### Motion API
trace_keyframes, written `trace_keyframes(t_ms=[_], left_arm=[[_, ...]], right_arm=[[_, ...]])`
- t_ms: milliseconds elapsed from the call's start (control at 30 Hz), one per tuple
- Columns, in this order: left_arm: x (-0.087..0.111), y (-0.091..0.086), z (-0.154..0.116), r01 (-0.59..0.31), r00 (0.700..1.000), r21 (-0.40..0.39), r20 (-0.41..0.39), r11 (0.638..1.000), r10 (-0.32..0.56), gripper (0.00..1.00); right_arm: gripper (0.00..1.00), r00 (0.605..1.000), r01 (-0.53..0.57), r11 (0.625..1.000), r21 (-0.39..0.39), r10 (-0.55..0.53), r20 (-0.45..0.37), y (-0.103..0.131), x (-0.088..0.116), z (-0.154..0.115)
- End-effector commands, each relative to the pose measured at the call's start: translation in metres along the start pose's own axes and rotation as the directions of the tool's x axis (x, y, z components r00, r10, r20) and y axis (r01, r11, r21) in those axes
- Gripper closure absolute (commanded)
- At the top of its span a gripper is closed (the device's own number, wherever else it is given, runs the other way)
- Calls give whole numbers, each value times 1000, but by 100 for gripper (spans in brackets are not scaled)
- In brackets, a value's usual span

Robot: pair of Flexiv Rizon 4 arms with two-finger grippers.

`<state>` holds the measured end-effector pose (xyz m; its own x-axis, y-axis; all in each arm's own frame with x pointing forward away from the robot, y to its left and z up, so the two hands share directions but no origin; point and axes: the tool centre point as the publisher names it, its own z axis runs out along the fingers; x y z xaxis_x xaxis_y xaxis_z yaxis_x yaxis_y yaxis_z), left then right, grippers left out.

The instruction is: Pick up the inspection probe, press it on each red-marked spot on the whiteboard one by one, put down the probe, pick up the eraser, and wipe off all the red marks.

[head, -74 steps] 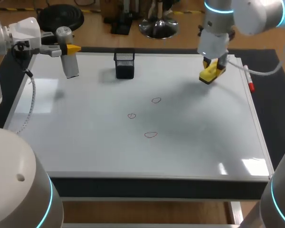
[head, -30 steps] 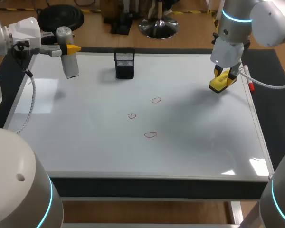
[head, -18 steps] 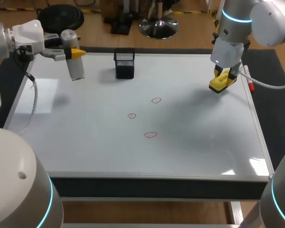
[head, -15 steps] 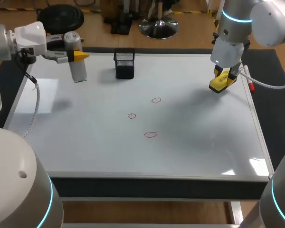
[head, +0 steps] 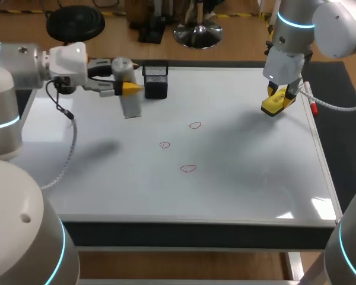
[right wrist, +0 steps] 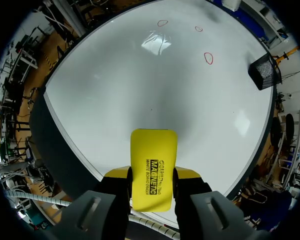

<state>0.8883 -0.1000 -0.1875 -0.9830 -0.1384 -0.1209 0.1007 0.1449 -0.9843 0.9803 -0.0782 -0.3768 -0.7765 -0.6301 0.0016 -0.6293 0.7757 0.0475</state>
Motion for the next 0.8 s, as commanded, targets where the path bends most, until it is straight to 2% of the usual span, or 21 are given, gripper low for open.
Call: trace_keyframes(t_ms=[33,433,800], left_arm=[[2,6,18,2,999,3,-42,1000,-1,100],[38,25,54,18,988,-6,-153,1000,-19,100],[55,44,71,48,982,-5,-182,999,-48,100]], right_arm=[[100,1000,2,1000,2,-2,-2,-1,0,-1],[100,1000,2,1000,2,-2,-2,-1,0,-1],[100,1000,2,1000,2,-2,-2,-1,0,-1]])
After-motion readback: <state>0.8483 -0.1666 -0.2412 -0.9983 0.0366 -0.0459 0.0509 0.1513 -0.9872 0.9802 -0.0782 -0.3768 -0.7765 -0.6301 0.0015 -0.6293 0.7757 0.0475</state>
